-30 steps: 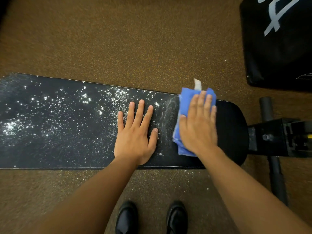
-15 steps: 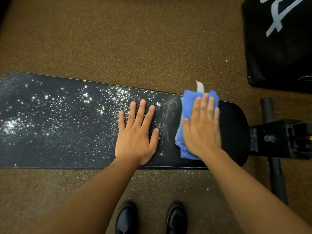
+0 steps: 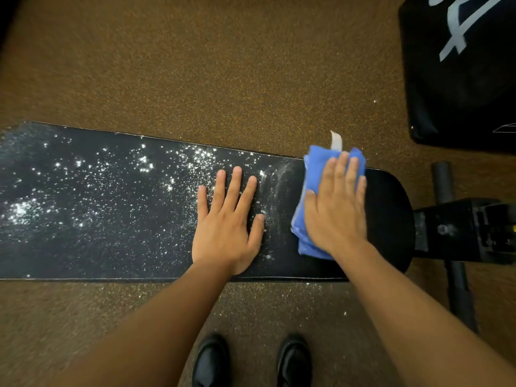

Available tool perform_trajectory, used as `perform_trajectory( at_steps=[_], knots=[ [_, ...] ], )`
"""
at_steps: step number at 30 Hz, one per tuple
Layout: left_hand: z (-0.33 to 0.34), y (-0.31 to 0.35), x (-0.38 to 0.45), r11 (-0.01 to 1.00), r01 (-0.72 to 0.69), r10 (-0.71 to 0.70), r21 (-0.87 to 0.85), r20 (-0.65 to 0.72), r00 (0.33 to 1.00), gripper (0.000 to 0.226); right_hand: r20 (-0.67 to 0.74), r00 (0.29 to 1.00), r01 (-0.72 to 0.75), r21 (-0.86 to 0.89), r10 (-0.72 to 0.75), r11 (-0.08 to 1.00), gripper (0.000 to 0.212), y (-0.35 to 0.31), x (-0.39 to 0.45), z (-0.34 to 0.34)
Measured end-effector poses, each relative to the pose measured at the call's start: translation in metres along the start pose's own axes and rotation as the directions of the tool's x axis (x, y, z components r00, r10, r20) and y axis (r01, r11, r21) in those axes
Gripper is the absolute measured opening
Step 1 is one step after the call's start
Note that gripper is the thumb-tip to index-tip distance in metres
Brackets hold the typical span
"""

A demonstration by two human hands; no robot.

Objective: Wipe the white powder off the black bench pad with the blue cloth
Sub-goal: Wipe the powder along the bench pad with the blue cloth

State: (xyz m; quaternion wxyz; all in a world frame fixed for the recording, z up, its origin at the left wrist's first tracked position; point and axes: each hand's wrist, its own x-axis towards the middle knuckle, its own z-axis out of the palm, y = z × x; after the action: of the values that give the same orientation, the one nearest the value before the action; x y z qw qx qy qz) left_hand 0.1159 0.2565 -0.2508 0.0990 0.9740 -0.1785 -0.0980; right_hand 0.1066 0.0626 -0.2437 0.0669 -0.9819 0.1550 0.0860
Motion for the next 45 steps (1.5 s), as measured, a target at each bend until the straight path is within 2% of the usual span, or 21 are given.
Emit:
perform_trajectory(
  at_steps=[2,4,8,9,12,15,17,20,22,24,25,27,29,31,32,34,36,38,41,43,45],
  knots=[
    [0.001,0.000,0.000,1.000,0.002,-0.002,0.009,0.004,1.000,0.067,-0.001,1.000,0.020,0.017,-0.020,1.000,0.070,-0.026,0.008,0.002],
    [0.001,-0.001,0.000,1.000,-0.001,0.001,0.002,0.007,1.000,0.068,-0.009,0.993,0.117,-0.009,-0.117,0.993,0.069,-0.037,-0.011,0.006],
    [0.000,-0.001,0.000,1.000,-0.004,0.004,-0.006,0.005,1.000,0.067,0.049,0.936,0.351,-0.071,-0.348,0.934,0.069,0.005,-0.084,0.015],
    [0.000,-0.001,-0.001,1.000,-0.002,0.002,0.000,0.005,1.000,0.067,0.049,0.940,0.340,-0.076,-0.337,0.937,0.069,0.023,-0.087,0.015],
    [0.000,-0.001,-0.001,1.000,0.000,0.000,0.005,0.005,1.000,0.066,0.023,0.987,0.158,-0.080,-0.157,0.984,0.070,0.044,-0.061,0.010],
    [0.001,0.000,-0.001,1.000,0.002,-0.002,-0.005,-0.001,1.000,0.067,-0.051,0.999,-0.019,0.001,0.019,1.000,0.073,0.007,-0.015,0.005],
    [0.001,0.000,0.000,1.000,0.005,-0.005,-0.003,-0.005,1.000,0.067,-0.039,0.999,-0.033,0.030,0.034,0.999,0.071,-0.019,-0.002,0.006],
    [0.001,0.000,0.000,1.000,-0.003,0.003,0.000,-0.004,1.000,0.067,-0.030,0.986,0.160,-0.032,-0.161,0.987,0.069,-0.026,-0.036,0.011],
    [0.001,-0.001,-0.001,1.000,-0.003,0.003,0.001,-0.006,1.000,0.068,0.022,0.940,0.341,-0.061,-0.340,0.938,0.069,-0.008,-0.075,0.015],
    [0.001,0.000,-0.001,1.000,-0.001,0.001,0.001,-0.009,1.000,0.067,0.052,0.907,0.420,-0.093,-0.417,0.903,0.069,0.025,-0.094,0.017],
    [0.001,0.000,-0.001,1.000,0.001,0.000,0.002,-0.009,1.000,0.067,0.048,0.917,0.398,-0.107,-0.395,0.911,0.068,0.041,-0.090,0.015],
    [0.001,0.000,-0.001,1.000,0.003,-0.003,0.007,-0.007,1.000,0.066,0.021,0.967,0.253,-0.095,-0.253,0.963,0.069,0.053,-0.068,0.011],
    [0.001,0.000,-0.001,1.000,0.003,-0.003,0.006,-0.008,1.000,0.066,-0.031,0.996,0.084,-0.046,-0.086,0.995,0.073,0.035,-0.033,0.006],
    [0.001,0.000,0.000,1.000,0.005,-0.005,0.008,-0.008,1.000,0.066,-0.045,0.999,-0.003,0.007,0.003,1.000,0.075,-0.001,-0.008,0.004],
    [0.001,0.000,0.000,1.000,0.006,-0.006,0.012,-0.007,1.000,0.067,-0.041,0.999,0.008,0.013,-0.008,1.000,0.075,-0.017,-0.004,0.006],
    [0.002,0.000,0.000,1.000,0.001,-0.001,0.012,0.001,1.000,0.067,-0.028,0.990,0.136,-0.031,-0.137,0.990,0.072,-0.034,-0.022,0.011],
    [0.002,-0.001,0.000,1.000,-0.006,0.006,0.002,-0.001,1.000,0.068,0.015,0.954,0.299,-0.054,-0.298,0.953,0.070,-0.026,-0.060,0.014],
    [0.002,-0.001,0.000,1.000,-0.005,0.005,0.002,-0.002,1.000,0.067,0.054,0.931,0.364,-0.067,-0.361,0.929,0.069,0.004,-0.089,0.013],
    [0.001,-0.001,-0.001,1.000,-0.001,0.001,0.012,-0.004,1.000,0.067,0.050,0.986,0.165,-0.093,-0.161,0.982,0.070,0.046,-0.069,0.005],
    [0.001,0.000,-0.001,1.000,-0.001,0.001,0.010,-0.002,1.000,0.066,0.011,1.000,0.012,-0.074,-0.011,0.997,0.072,0.038,-0.032,-0.001],
    [0.001,0.000,0.000,1.000,0.002,-0.002,0.013,0.000,1.000,0.067,0.011,0.999,-0.038,-0.046,0.039,0.998,0.071,0.005,-0.002,-0.001]
  ],
)
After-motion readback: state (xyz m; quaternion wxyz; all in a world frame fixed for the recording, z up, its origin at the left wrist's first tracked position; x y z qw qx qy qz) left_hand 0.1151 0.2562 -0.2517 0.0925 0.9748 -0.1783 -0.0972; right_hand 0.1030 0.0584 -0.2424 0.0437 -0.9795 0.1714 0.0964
